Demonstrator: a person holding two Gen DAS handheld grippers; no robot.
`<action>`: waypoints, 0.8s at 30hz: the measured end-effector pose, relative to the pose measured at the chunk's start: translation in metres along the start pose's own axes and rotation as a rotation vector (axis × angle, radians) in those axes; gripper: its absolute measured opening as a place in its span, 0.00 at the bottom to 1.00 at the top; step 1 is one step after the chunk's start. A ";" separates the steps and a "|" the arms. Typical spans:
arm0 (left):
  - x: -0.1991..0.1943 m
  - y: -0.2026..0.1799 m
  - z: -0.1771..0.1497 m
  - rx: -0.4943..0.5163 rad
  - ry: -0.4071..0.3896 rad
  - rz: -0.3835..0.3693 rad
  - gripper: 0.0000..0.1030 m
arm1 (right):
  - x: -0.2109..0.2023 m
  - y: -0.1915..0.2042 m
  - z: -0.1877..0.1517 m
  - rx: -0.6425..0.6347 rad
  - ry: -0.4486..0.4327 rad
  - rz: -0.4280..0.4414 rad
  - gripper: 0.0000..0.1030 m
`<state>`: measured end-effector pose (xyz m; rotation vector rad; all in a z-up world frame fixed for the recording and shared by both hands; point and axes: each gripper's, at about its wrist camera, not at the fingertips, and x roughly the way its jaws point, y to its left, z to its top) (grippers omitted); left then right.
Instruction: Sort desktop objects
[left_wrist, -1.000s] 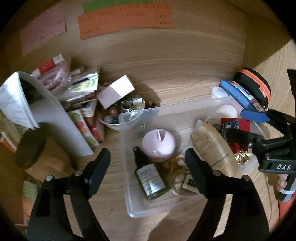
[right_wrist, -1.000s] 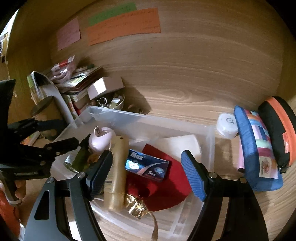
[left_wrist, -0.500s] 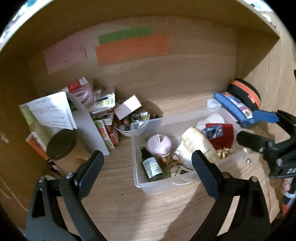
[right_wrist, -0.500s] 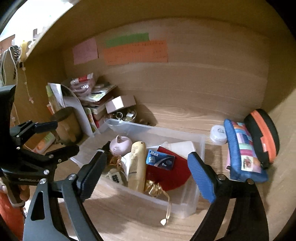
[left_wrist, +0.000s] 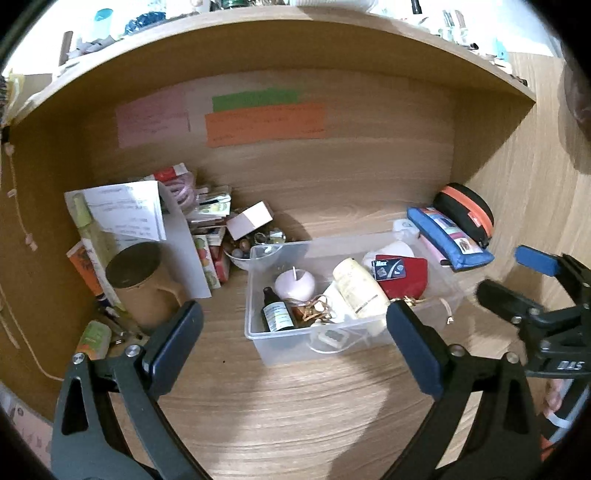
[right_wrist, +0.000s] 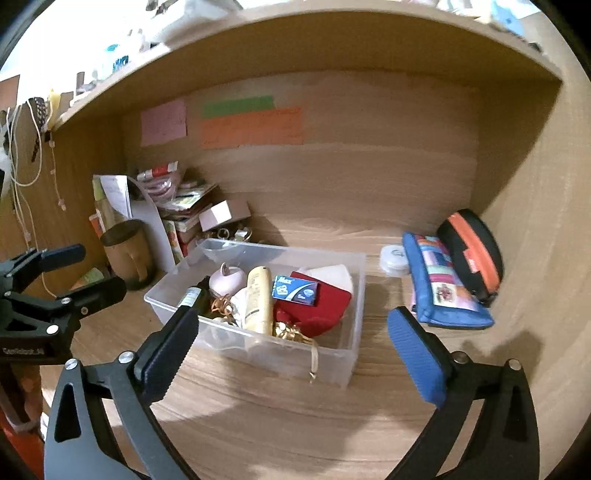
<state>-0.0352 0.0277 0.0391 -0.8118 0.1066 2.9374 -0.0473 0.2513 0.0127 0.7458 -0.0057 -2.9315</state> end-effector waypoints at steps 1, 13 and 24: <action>-0.001 0.000 -0.001 -0.004 -0.002 0.004 0.98 | -0.003 -0.001 0.000 0.005 -0.006 0.000 1.00; -0.005 -0.001 -0.007 -0.020 -0.002 0.023 0.98 | -0.030 -0.004 -0.008 0.032 -0.042 -0.018 1.00; 0.000 0.002 -0.010 -0.036 -0.007 0.016 0.98 | -0.030 0.008 -0.006 -0.015 -0.048 -0.042 1.00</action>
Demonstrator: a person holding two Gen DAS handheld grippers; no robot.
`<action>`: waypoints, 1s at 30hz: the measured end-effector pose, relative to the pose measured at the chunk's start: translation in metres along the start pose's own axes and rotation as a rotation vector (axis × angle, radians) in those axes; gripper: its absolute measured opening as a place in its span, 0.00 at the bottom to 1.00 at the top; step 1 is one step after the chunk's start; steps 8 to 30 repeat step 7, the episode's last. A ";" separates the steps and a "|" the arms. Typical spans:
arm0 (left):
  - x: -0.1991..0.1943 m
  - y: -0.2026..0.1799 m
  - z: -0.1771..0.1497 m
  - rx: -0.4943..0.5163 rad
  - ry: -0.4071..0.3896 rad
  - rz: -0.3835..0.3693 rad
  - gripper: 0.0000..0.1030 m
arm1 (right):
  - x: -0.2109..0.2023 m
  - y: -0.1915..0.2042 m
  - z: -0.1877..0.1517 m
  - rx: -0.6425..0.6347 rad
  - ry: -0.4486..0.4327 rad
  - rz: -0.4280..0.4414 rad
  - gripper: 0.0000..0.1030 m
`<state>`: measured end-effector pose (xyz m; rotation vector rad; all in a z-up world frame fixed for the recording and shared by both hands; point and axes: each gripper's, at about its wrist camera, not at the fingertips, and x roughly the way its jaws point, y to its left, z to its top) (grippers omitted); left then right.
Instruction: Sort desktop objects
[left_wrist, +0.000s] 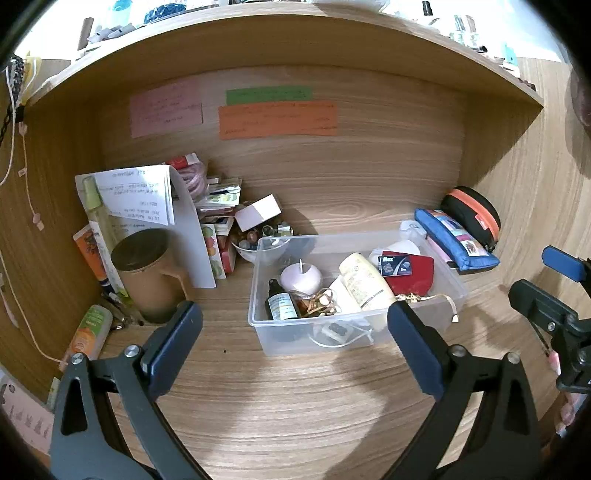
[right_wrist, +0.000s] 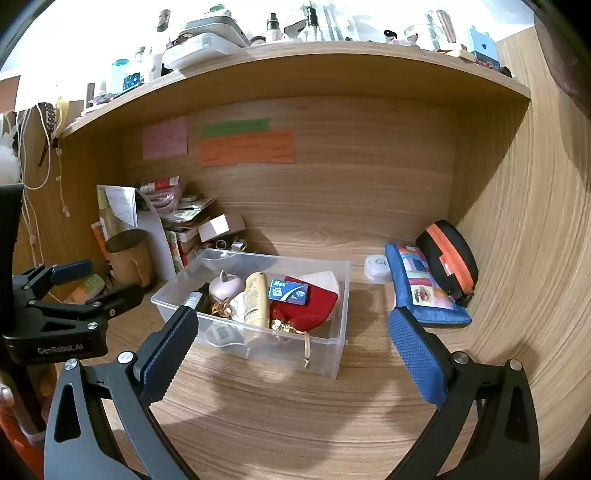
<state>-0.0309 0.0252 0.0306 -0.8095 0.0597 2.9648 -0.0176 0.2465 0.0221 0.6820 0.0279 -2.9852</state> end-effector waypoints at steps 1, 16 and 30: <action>0.000 -0.001 0.000 0.001 0.000 -0.002 0.98 | 0.000 0.000 0.000 0.001 0.001 0.000 1.00; 0.000 -0.006 -0.001 0.009 -0.008 0.000 0.98 | 0.002 -0.001 -0.001 0.003 0.006 0.001 1.00; 0.000 -0.006 -0.001 0.009 -0.008 0.000 0.98 | 0.002 -0.001 -0.001 0.003 0.006 0.001 1.00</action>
